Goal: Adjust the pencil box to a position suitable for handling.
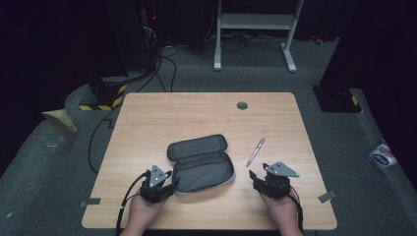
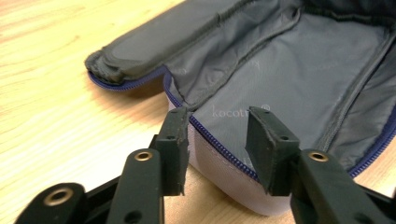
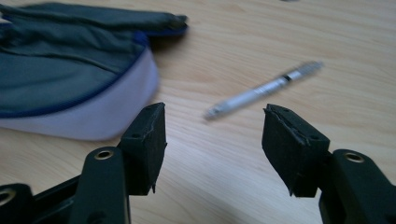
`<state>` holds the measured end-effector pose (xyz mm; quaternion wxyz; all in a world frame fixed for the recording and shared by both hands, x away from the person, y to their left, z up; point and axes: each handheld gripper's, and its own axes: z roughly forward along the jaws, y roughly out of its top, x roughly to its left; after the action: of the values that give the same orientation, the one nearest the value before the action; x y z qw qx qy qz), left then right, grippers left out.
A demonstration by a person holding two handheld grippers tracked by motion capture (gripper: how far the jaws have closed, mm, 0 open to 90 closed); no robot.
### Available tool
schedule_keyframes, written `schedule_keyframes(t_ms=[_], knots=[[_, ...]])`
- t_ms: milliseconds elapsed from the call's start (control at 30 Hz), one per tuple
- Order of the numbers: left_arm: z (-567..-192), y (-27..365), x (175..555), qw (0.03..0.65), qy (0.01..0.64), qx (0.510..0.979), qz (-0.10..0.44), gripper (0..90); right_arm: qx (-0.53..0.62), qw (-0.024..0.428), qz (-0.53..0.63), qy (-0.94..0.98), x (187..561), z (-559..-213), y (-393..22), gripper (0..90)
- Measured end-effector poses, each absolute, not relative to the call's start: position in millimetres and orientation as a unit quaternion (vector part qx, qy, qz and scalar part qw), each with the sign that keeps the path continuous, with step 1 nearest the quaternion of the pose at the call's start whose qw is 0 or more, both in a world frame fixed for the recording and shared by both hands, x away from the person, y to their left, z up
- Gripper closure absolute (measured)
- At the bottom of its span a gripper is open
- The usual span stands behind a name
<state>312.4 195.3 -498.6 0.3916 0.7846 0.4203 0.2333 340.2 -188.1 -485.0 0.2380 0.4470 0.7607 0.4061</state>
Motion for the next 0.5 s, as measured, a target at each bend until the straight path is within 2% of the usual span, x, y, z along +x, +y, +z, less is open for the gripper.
schedule_keyframes(t_ms=[267,500], knots=[[-495.1,191.7,304.4,0.393,0.421,0.783,0.233,52.9,0.417,0.209,0.433,0.772,347.6,-477.3,-148.1,47.7],[-500.9,191.0,301.8,0.383,0.424,0.788,0.228,50.0,0.406,0.187,0.422,0.789,356.6,-486.8,-127.6,61.8]])
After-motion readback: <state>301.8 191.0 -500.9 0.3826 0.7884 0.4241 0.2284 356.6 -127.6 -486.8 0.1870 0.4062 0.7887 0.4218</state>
